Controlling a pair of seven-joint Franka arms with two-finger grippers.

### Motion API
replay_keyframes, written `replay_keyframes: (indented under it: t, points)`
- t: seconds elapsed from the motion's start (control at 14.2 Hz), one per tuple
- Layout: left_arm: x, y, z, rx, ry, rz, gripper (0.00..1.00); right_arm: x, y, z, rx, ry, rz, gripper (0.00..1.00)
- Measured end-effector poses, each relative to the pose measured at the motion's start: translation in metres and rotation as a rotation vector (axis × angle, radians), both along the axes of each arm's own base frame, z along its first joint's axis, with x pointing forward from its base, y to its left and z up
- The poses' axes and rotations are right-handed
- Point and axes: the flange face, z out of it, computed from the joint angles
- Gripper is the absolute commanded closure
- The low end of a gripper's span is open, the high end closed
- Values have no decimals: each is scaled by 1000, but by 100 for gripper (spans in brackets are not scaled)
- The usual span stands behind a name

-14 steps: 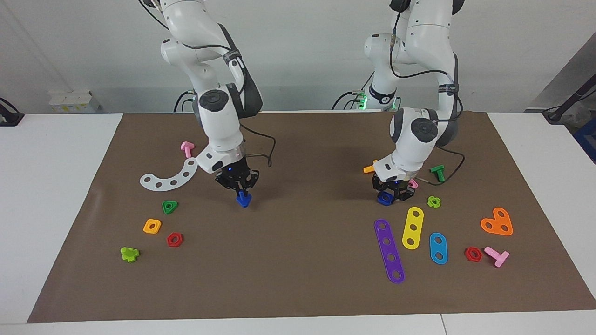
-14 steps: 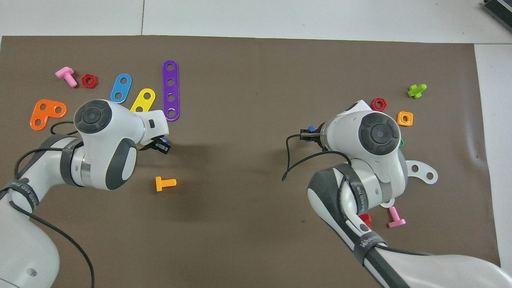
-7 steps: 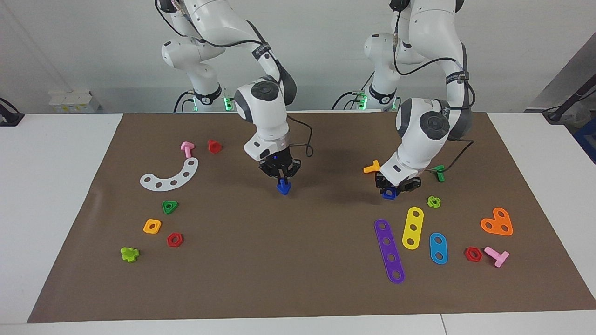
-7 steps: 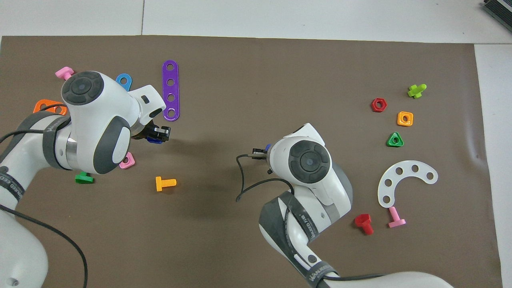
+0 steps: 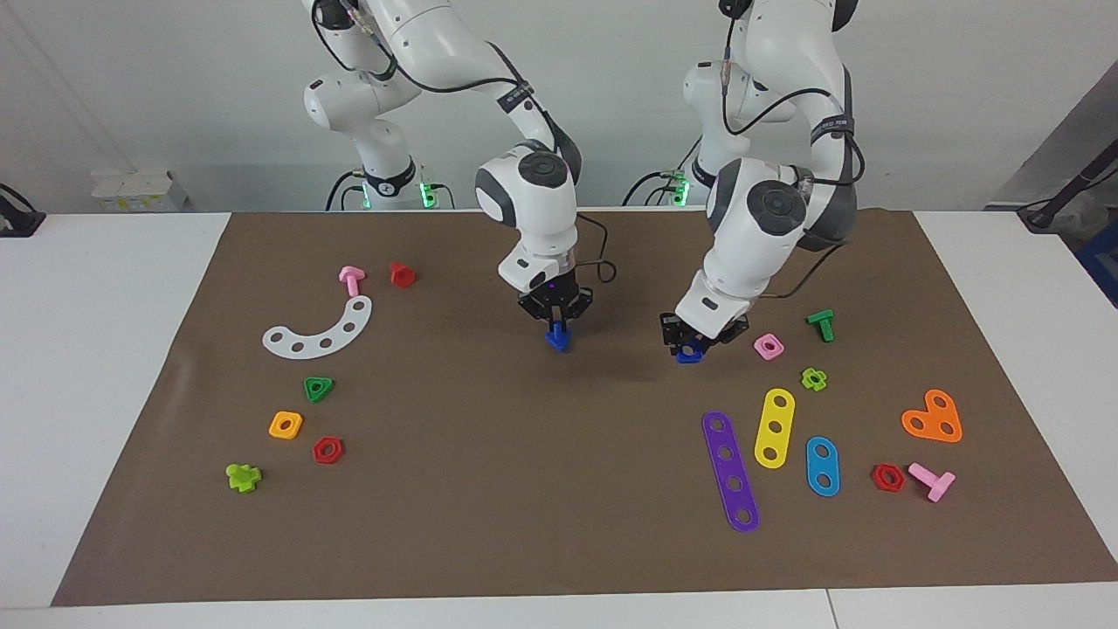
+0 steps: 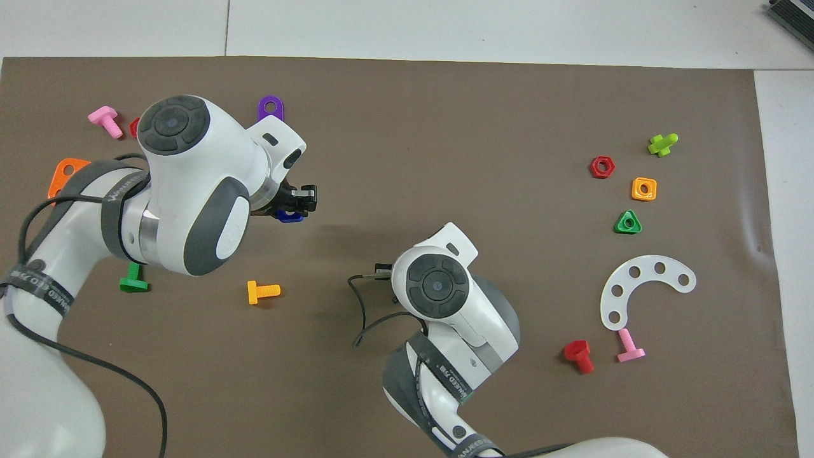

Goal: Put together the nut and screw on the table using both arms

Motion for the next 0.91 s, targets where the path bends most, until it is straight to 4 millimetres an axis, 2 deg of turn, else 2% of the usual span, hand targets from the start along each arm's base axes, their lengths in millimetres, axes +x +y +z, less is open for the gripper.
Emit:
replay_keyframes:
  t: [0.07, 0.28, 0.42, 0.63, 0.77, 0.91]
  points:
    - [-1, -7, 1, -9, 2, 17, 100, 0, 0, -1, -1, 0, 0, 0]
    - [-4, -27, 3, -32, -20, 66, 100, 8, -6, 7, 4, -15, -14, 0]
    - [-11, -50, 3, -45, -39, 83, 100, 21, -24, 30, 13, -36, -49, 0]
    - [-33, -100, 1, -65, -57, 120, 100, 42, -84, 92, 1, -48, -110, 0]
    - [-54, -136, -10, -64, -46, 121, 100, 46, -132, 134, -17, -42, -118, 0]
    - [-72, -162, -28, -51, -24, 108, 100, 44, -181, 169, -19, -20, -112, 0]
